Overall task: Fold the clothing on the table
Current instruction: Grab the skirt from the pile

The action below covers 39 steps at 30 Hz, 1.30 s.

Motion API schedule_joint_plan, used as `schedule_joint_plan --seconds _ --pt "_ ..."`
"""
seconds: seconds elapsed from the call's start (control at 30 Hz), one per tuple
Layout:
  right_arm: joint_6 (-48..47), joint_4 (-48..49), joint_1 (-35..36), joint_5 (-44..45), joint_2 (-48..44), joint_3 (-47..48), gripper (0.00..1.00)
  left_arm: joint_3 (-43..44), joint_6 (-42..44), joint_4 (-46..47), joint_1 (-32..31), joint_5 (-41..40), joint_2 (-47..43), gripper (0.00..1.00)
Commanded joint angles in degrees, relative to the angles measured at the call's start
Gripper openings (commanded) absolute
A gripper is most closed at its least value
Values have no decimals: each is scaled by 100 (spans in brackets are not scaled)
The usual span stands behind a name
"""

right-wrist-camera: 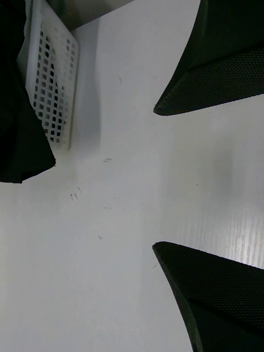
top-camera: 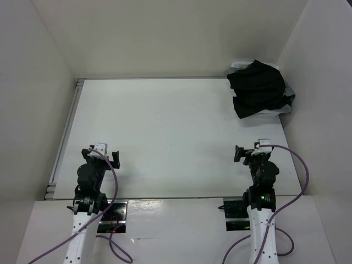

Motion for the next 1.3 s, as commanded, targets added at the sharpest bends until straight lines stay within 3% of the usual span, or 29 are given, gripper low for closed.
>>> schedule_joint_plan --seconds 0.0,0.63,0.73,0.77,0.8,0.83,1.0,1.13,1.23,1.27 --pt "-61 343 -21 -28 -493 -277 99 -160 54 116 -16 52 -792 99" --pt "-113 343 -21 -142 -493 -207 99 -160 54 116 -16 52 -792 99" --pt "218 395 -21 110 -493 127 99 189 902 -58 -16 918 -792 99" --pt "682 395 -21 278 -493 232 99 287 1454 -120 -16 1914 -792 99" --pt "782 395 -21 367 -493 468 99 401 2017 -121 -16 2080 -792 99" --pt "783 395 -21 368 -493 601 99 507 1935 27 -16 2134 -792 99" --pt "1090 324 -21 683 -493 1471 99 1052 882 1476 -16 1371 -792 99" --pt "1528 1028 -21 1245 -170 2165 99 1719 1011 2138 -16 1309 -345 99" --pt "1872 260 -21 1719 1208 3455 99 2658 645 2138 -16 512 690 99" --pt "1873 -6 -21 1869 2143 3859 99 2957 530 2068 -16 230 1041 99"
